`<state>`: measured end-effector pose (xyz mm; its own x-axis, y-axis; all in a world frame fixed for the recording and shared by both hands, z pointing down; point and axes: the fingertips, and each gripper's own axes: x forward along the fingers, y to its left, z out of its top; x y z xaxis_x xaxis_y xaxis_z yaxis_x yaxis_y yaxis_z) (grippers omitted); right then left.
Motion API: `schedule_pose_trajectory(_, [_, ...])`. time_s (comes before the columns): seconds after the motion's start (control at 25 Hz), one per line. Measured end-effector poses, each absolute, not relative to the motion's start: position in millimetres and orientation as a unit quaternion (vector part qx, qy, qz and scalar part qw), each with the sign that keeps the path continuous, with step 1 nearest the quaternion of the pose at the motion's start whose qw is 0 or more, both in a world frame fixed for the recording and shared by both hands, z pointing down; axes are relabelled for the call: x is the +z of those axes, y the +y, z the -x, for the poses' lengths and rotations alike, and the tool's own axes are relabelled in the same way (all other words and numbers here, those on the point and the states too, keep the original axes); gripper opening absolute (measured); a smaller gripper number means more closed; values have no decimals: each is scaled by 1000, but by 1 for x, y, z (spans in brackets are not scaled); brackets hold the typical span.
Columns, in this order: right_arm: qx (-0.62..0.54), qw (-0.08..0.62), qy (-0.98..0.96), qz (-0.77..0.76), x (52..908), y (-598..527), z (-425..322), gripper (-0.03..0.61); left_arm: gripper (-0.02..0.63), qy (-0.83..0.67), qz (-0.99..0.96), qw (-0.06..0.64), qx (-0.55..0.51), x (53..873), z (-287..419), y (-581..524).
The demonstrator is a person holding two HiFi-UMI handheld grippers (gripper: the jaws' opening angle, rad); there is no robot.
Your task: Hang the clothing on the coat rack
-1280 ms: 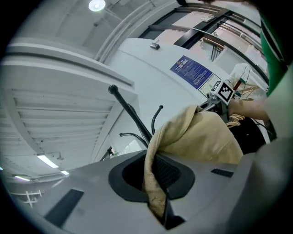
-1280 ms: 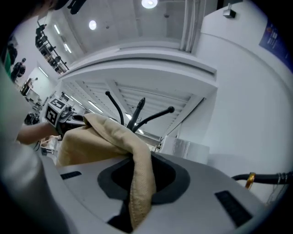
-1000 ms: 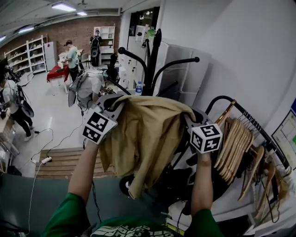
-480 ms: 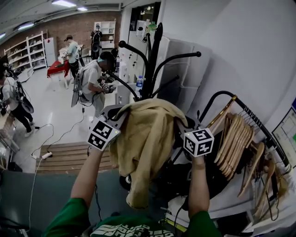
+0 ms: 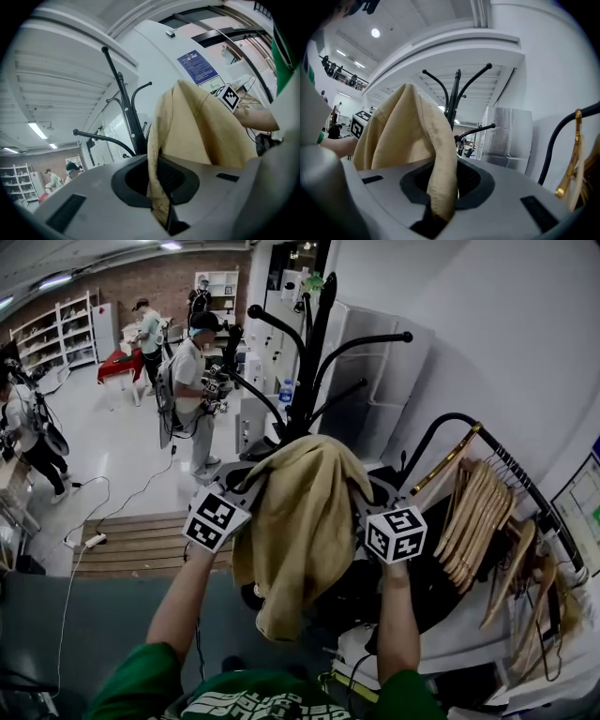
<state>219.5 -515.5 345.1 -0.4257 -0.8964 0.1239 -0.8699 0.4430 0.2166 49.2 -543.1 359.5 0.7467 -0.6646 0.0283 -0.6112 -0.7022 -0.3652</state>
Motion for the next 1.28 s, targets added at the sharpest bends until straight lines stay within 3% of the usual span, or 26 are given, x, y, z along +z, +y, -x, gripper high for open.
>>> schedule_pose_trajectory(0.96, [-59,85,-848,-520,362,-493,-192,63,17,338,921,173,-85,379,-67,-508])
schedule_pose_trajectory(1.28, [-61,76,-835,-542,362,-486,-200,126,20,343,918,184,-72,376,-64,-500])
